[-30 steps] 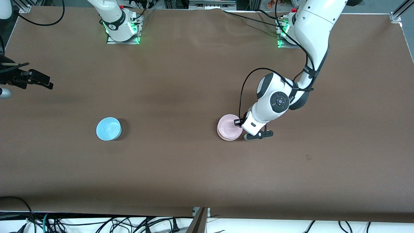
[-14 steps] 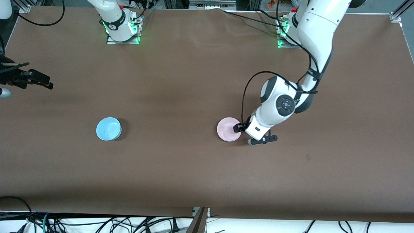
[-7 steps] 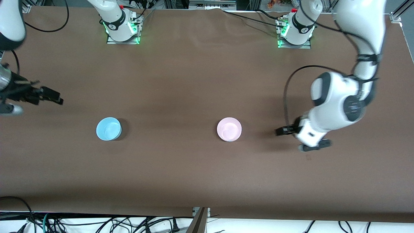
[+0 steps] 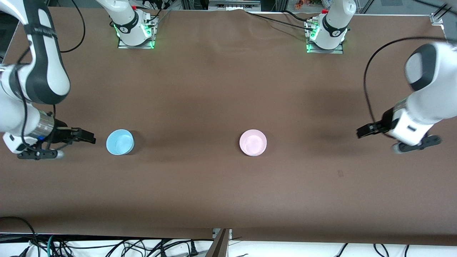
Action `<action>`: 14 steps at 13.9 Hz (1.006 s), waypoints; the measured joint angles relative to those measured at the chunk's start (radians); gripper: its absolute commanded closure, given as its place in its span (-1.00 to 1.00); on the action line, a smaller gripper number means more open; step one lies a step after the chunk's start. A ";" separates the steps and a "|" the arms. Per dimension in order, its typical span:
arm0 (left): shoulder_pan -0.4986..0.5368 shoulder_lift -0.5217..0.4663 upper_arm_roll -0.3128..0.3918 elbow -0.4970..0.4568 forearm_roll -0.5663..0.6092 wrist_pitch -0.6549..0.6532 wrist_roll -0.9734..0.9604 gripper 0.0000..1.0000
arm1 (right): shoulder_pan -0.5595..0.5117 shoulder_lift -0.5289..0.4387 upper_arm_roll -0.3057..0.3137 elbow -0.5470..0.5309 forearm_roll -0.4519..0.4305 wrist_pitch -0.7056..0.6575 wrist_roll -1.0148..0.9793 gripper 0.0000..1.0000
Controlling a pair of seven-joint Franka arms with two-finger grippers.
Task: Stack pink and blue bowls on white bowl
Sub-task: 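Withdraw the left gripper while the right gripper reaches the blue bowl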
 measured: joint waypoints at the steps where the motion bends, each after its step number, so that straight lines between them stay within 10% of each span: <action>1: 0.022 -0.029 0.001 0.000 0.000 -0.043 0.024 -1.00 | 0.000 0.017 0.000 0.000 0.000 0.016 0.000 -0.96; 14: 0.098 -0.095 -0.021 0.103 0.064 -0.306 0.125 -1.00 | 0.005 0.162 -0.002 -0.121 0.000 0.280 0.000 -0.83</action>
